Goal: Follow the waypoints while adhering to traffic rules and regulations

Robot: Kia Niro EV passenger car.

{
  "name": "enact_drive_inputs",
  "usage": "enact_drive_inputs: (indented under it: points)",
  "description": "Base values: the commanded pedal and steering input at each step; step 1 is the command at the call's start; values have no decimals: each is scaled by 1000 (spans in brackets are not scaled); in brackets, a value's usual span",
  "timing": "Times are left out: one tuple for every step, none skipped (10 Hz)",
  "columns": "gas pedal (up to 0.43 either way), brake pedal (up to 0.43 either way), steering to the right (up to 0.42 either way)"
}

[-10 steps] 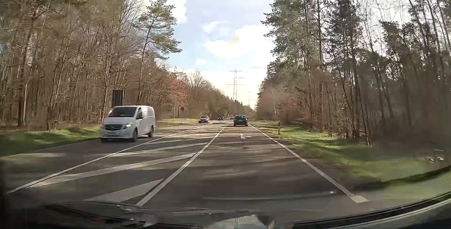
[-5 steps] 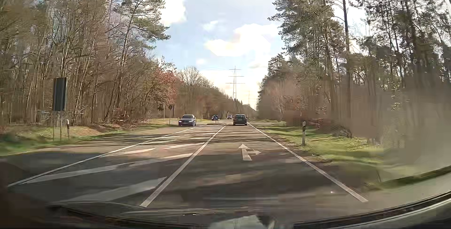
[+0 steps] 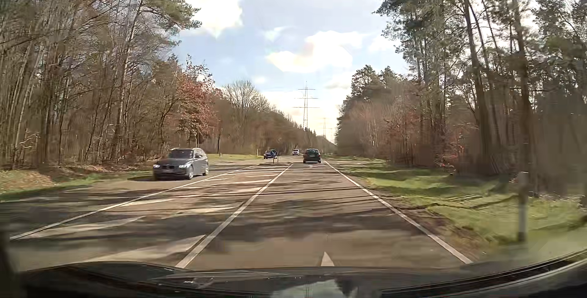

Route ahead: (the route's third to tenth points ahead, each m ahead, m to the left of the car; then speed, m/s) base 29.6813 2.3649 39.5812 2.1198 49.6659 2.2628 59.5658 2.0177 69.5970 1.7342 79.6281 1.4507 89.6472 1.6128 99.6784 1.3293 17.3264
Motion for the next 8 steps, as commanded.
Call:
enact_drive_inputs:
  points:
    - [197,0,0]
    - [197,0,0]
    - [197,0,0]
    - [197,0,0]
    - [197,0,0]
    - [197,0,0]
    - [197,0,0]
    - [197,0,0]
